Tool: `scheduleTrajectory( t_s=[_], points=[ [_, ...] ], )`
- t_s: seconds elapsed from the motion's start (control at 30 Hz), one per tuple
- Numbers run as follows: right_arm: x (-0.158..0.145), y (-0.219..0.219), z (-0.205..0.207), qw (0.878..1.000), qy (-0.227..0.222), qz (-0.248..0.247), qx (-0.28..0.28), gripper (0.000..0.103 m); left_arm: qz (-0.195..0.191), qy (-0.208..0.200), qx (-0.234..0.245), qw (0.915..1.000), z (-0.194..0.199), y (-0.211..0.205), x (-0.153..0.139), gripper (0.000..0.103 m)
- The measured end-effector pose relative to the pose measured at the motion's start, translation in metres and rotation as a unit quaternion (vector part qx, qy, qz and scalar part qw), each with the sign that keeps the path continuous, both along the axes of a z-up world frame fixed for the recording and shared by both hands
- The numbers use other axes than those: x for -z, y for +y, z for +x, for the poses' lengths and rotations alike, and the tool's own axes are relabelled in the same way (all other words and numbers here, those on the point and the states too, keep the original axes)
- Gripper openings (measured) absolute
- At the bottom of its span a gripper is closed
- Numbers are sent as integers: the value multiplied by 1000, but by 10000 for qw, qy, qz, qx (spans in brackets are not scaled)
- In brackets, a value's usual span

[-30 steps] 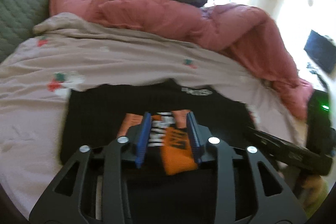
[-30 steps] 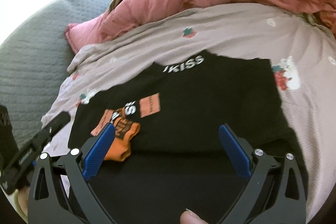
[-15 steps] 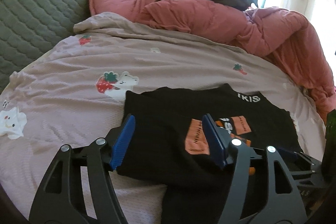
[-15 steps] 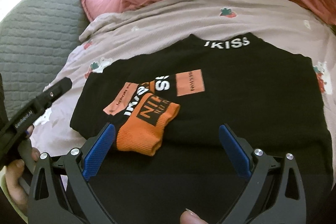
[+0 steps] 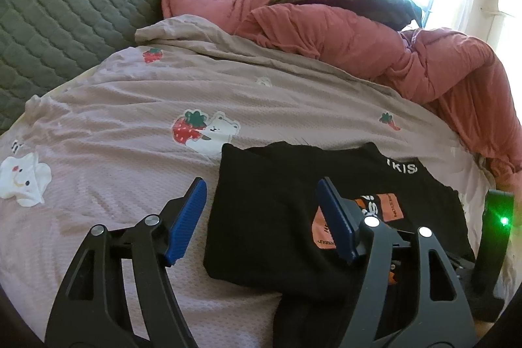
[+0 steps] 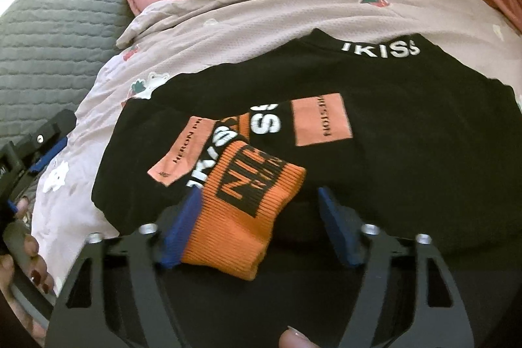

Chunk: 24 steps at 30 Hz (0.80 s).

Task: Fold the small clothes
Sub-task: 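Grasp the orange cuff with the right tool and lift it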

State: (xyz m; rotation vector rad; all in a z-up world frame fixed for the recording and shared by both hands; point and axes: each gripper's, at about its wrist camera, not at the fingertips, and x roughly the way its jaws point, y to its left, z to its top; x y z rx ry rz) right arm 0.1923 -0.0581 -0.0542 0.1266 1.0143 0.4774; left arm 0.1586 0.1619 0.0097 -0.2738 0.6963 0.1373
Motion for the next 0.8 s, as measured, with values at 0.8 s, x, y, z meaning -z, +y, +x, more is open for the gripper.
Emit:
scheduleTrajectory(
  t_s=[0.8],
  points=[
    [-76, -14, -16, 9872, -1578, 164, -160, 6, -258, -379, -350, 9983, -11, 21, -12, 66]
  ],
)
